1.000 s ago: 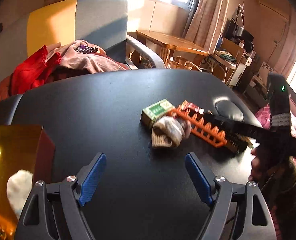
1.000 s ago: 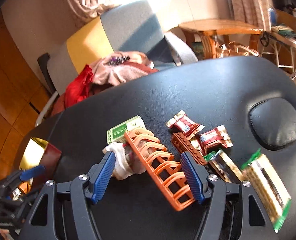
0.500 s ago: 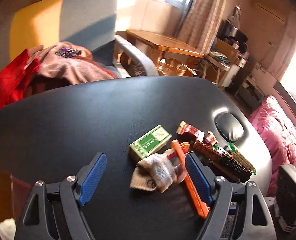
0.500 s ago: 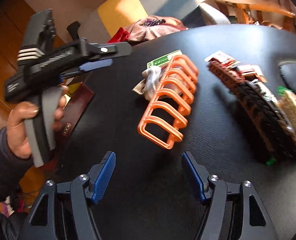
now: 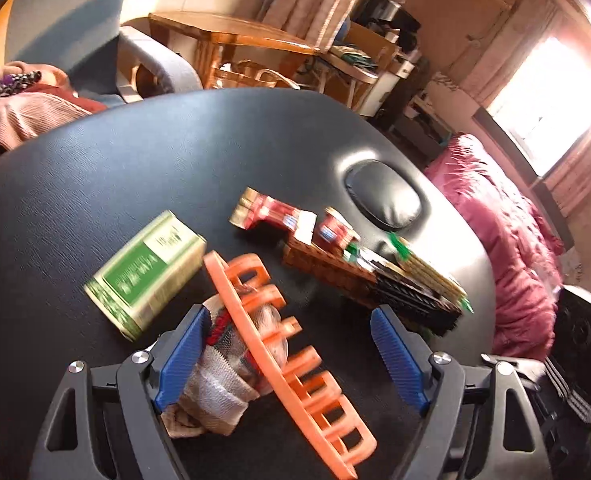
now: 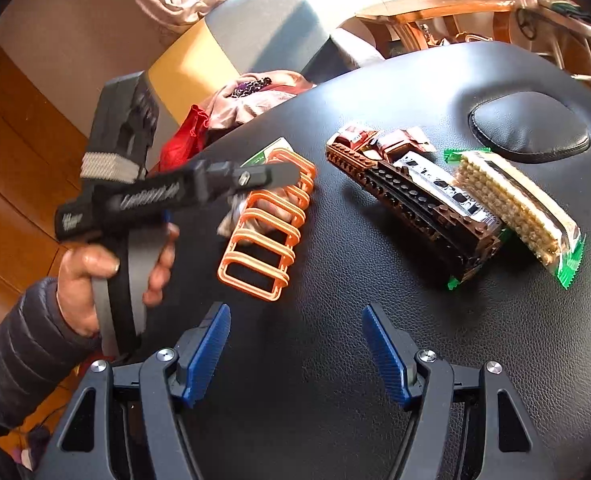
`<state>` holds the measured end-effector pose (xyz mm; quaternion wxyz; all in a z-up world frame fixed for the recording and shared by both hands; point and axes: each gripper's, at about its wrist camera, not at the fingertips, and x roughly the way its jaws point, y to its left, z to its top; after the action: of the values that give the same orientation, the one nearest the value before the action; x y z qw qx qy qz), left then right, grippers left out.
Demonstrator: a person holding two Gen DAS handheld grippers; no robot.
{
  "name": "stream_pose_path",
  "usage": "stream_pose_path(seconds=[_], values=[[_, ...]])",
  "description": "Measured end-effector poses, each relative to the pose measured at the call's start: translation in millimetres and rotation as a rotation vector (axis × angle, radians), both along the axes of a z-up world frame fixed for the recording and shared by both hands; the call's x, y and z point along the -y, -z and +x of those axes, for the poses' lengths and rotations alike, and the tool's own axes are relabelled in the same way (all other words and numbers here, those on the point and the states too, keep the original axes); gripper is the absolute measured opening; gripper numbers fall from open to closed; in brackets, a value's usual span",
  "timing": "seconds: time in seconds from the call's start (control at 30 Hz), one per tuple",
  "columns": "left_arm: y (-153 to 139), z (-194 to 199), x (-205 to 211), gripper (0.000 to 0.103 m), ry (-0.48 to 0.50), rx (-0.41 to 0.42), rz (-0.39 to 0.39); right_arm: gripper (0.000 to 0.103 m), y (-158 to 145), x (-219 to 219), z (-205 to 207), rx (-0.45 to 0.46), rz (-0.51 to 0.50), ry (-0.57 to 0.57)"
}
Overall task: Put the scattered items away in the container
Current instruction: 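Grasp the orange plastic rack with the right gripper, then grasp the striped sock with the left gripper while the right holds the orange rack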
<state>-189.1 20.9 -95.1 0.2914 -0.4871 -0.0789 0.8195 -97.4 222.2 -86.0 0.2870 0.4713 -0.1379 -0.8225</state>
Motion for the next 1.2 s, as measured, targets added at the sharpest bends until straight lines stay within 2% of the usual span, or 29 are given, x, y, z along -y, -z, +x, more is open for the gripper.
stream_pose_path(seconds=[0.13, 0.23, 0.37, 0.43, 0.53, 0.67, 0.77, 0.83, 0.9, 1.0, 1.2], values=[[3, 32, -2, 0.084, 0.061, 0.031, 0.037, 0.070, 0, 5, -1, -0.001, 0.007, -0.005], [7, 59, 6, 0.083, 0.051, 0.060, 0.082, 0.071, -1, 9, 3, 0.001, 0.016, -0.019], [10, 99, 30, 0.083, -0.023, 0.095, 0.133, 0.071, 3, 20, 21, 0.004, 0.070, -0.090], [15, 118, 47, 0.083, -0.081, 0.119, 0.133, 0.071, 4, 22, 29, 0.001, 0.107, -0.112], [14, 149, 68, 0.081, -0.156, 0.121, 0.120, 0.071, 3, 16, 34, 0.001, 0.119, -0.094], [5, 176, 84, 0.082, -0.219, 0.098, 0.101, 0.071, -9, 9, 30, -0.036, 0.117, -0.006], [-7, 182, 85, 0.082, -0.228, 0.048, 0.088, 0.070, -18, 11, 19, -0.081, 0.133, 0.071], [-16, 180, 80, 0.082, -0.230, 0.016, 0.072, 0.067, -21, 17, 11, -0.108, 0.160, 0.090], [-24, 176, 79, 0.082, -0.220, -0.007, 0.054, 0.060, -21, 27, 3, -0.126, 0.204, 0.081], [-30, 164, 67, 0.083, -0.198, -0.027, 0.023, 0.060, -15, 48, -13, -0.146, 0.299, 0.059], [-23, 148, 42, 0.083, -0.187, -0.025, -0.037, 0.063, -4, 57, -29, -0.143, 0.380, -0.016]])
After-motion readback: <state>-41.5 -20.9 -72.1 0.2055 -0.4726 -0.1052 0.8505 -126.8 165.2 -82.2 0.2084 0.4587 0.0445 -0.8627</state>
